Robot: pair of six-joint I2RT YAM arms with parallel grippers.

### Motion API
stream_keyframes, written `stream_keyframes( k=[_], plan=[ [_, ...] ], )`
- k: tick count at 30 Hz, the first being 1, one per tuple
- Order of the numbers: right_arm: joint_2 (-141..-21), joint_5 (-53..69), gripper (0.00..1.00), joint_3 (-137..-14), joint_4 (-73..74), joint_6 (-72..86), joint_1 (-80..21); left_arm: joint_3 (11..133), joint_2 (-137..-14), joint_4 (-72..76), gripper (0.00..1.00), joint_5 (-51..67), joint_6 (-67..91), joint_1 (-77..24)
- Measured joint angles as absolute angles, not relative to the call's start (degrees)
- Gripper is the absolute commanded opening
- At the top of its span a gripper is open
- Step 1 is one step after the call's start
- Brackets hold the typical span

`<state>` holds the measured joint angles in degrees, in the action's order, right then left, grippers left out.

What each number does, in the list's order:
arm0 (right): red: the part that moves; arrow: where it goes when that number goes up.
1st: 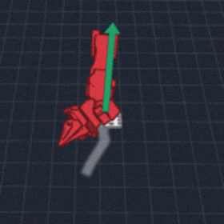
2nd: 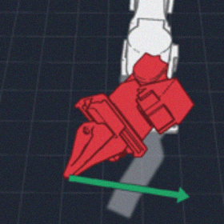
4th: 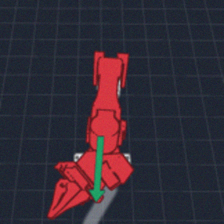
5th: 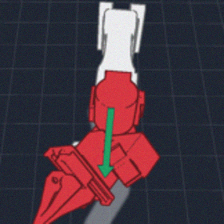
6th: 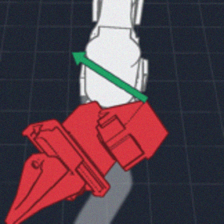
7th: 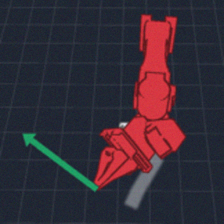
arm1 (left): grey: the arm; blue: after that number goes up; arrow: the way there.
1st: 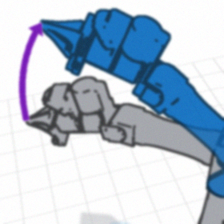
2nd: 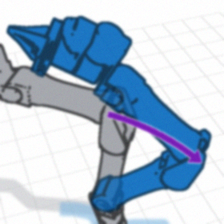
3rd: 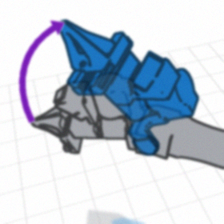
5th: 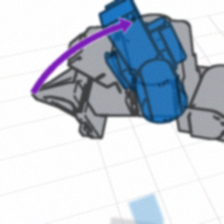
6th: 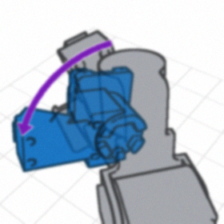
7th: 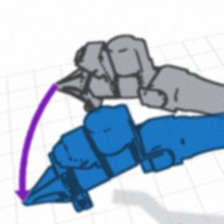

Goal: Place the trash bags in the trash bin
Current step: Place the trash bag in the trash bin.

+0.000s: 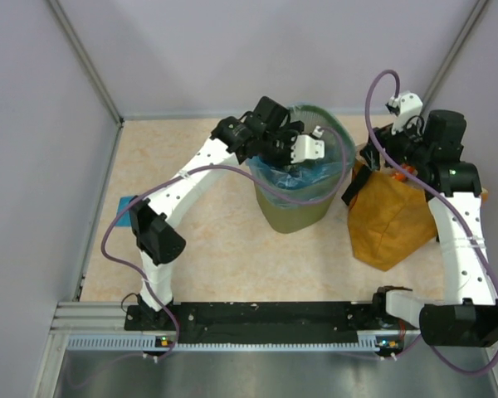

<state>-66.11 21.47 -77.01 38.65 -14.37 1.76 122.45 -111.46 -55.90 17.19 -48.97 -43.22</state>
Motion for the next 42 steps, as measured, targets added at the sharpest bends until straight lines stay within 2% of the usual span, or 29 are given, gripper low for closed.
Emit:
stream_keyframes(
  k=[6,16,42],
  plan=[
    [-64.82,31.18,0.72,-82.59,38.28,-14.26,1.83,123.33,-115.79,-61.32,0.98,15.62,-53.28,-43.48],
    [-60.71,49.01,0.73,-79.81,39.22,-17.08,1.89,122.98,-119.52,-57.78,0.98,12.10,-50.52,-43.77],
    [-58.35,54.78,0.73,-73.52,44.64,-27.99,-1.02,123.02,-119.42,-49.78,0.98,9.08,-25.30,-43.46]
  ],
)
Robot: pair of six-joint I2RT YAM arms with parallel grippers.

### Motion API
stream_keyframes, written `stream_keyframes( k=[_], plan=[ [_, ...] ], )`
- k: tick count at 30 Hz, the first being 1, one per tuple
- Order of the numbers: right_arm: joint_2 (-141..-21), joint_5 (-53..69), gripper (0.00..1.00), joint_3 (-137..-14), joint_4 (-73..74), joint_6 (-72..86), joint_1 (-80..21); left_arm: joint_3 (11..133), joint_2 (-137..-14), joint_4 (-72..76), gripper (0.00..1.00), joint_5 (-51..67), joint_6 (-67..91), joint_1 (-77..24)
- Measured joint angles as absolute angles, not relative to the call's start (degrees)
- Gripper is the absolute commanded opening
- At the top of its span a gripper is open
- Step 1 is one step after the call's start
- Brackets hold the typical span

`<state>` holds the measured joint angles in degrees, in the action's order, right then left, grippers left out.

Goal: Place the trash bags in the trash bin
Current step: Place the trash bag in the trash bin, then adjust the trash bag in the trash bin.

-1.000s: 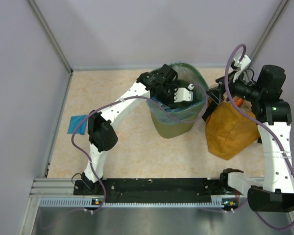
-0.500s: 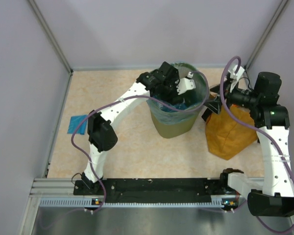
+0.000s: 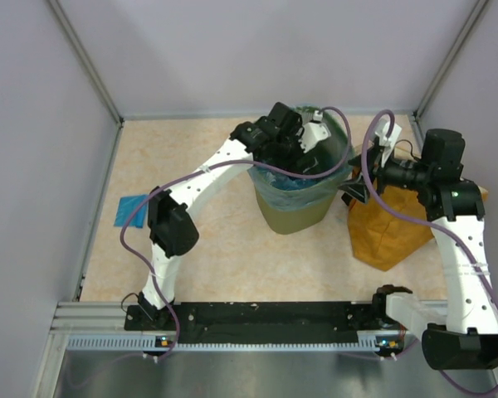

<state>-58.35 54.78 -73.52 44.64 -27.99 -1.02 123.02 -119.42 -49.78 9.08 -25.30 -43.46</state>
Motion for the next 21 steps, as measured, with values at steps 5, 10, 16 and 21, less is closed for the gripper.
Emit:
stream_keyframes(
  k=[5,10,16,21],
  plan=[
    [-57.78,54.13,0.73,-73.52,44.64,-28.12,-1.02,123.02,-118.28,-47.86,0.98,9.65,-23.83,-43.13],
    [-57.47,52.93,0.73,-73.52,44.64,-28.40,-1.02,123.02,-115.18,-49.82,0.98,13.63,-25.87,-42.89],
    [-57.34,51.37,0.73,-73.52,44.64,-28.77,-1.02,123.02,-111.81,-55.90,0.97,16.56,-30.41,-42.92],
    [-57.34,49.91,0.73,-73.52,44.64,-29.23,-1.02,123.02,-113.34,-61.23,0.97,17.37,-33.34,-42.94]
  ],
)
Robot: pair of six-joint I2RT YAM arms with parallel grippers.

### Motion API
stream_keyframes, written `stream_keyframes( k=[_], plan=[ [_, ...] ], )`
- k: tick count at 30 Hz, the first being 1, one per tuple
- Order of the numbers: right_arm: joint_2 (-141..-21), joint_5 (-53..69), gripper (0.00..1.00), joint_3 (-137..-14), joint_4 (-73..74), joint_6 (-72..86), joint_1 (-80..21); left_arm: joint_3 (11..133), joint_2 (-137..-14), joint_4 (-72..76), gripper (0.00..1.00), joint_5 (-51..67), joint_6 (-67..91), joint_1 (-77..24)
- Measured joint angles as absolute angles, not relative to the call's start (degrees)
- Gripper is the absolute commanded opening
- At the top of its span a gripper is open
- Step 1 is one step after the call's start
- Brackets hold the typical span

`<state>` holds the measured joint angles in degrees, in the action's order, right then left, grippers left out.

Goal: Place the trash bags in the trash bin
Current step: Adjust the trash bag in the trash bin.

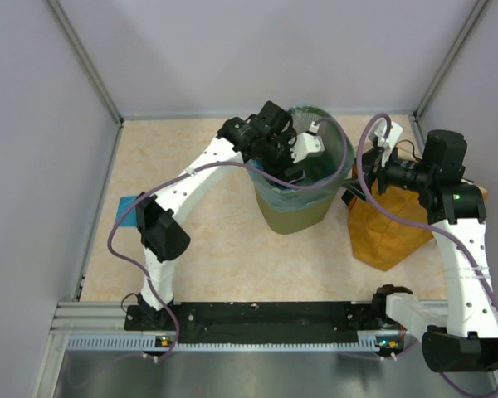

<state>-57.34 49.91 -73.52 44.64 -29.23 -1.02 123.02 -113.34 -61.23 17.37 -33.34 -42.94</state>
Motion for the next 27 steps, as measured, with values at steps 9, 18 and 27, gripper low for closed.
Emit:
stream_keyframes(
  k=[9,18,27],
  plan=[
    [-56.51,47.33,0.73,-73.52,44.62,-29.63,-1.02,124.22,-122.48,-64.95,0.98,16.86,-35.59,-43.07],
    [-56.51,45.47,0.73,-73.52,44.64,-30.04,-1.02,124.51,-124.73,-64.93,0.99,16.62,-35.92,-43.11],
    [-56.51,45.43,0.73,-73.52,44.64,-30.02,-1.02,121.58,-120.18,-58.00,0.99,16.40,-33.28,-43.11]
  ],
)
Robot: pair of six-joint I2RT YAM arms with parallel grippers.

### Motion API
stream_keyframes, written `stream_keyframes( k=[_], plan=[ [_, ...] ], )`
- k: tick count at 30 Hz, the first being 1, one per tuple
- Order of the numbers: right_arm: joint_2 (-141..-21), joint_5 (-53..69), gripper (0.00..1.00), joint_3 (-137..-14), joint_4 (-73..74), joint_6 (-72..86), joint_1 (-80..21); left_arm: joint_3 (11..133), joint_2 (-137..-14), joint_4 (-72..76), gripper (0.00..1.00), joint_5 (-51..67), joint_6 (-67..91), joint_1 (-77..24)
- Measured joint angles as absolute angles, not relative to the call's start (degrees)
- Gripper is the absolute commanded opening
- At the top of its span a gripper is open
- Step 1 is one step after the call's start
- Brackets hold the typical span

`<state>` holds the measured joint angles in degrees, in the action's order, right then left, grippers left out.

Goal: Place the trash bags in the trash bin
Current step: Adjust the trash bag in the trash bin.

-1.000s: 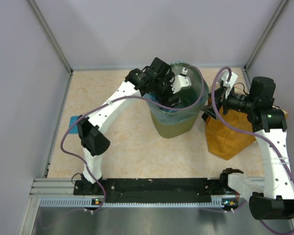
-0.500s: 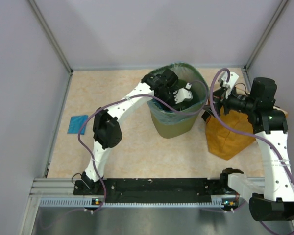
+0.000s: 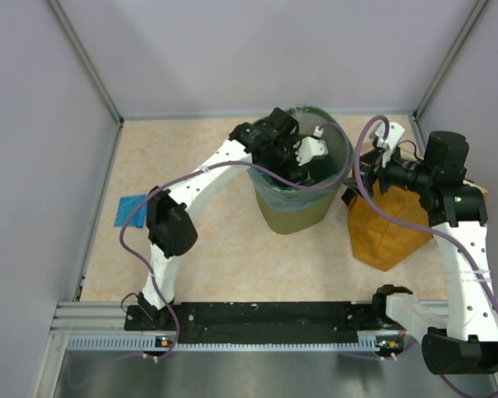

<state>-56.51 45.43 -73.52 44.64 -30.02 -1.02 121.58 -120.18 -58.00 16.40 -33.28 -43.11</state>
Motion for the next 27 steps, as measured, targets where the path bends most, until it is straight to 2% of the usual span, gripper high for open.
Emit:
stream_keyframes(
  k=[15,23,25,27],
  plan=[
    [-56.23,42.19,0.74,-73.63,43.66,-26.24,-1.04,115.59,-104.42,-44.03,0.99,16.80,-24.71,-43.11],
    [-56.21,27.70,0.76,-74.61,37.78,-17.78,-1.04,107.81,-87.83,-34.06,0.99,12.97,-18.26,-39.59],
    [-56.18,23.70,0.94,-74.70,36.03,-15.73,-0.93,104.99,-83.59,-31.64,0.99,12.12,-16.36,-36.73],
    [-56.18,20.10,0.97,-74.78,34.65,-13.80,-0.84,101.06,-79.18,-28.56,0.99,11.42,-13.78,-32.16]
  ],
)
